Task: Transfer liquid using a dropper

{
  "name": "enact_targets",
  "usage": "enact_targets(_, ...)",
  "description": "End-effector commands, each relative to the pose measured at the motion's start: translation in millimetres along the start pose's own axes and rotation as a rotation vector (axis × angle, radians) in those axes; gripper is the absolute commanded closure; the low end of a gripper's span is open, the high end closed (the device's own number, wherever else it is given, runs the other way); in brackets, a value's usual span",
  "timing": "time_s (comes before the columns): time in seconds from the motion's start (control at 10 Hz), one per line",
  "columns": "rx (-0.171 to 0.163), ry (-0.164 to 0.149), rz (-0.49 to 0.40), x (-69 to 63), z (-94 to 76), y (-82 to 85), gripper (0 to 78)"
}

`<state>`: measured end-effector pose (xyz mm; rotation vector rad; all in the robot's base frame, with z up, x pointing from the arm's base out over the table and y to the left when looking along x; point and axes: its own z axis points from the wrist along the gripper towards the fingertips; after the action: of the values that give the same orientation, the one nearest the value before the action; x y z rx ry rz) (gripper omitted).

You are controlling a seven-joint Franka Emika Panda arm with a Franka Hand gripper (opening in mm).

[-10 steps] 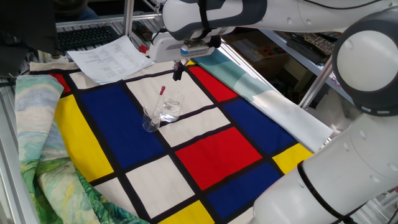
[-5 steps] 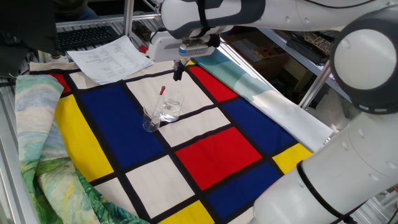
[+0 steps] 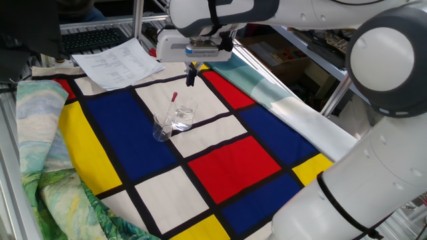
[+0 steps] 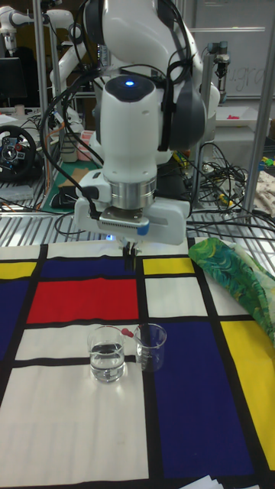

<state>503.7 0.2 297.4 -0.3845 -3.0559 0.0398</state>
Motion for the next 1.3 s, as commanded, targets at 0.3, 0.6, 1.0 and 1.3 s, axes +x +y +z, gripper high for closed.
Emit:
enact_targets(0.3, -0.011, -0.057, 0.039, -10.4, 7.4, 2.7, 77.6)
enact_targets(0.6, -0.02, -0.089, 0.071, -15.4, 11.3, 10.0, 77.6)
enact_targets(1.0, -0.022, -0.103, 0.07, -21.7, 19.8, 13.4, 77.6)
enact_targets(1.3, -0.022, -0.099, 0.07, -21.7, 25.0, 13.1, 77.6)
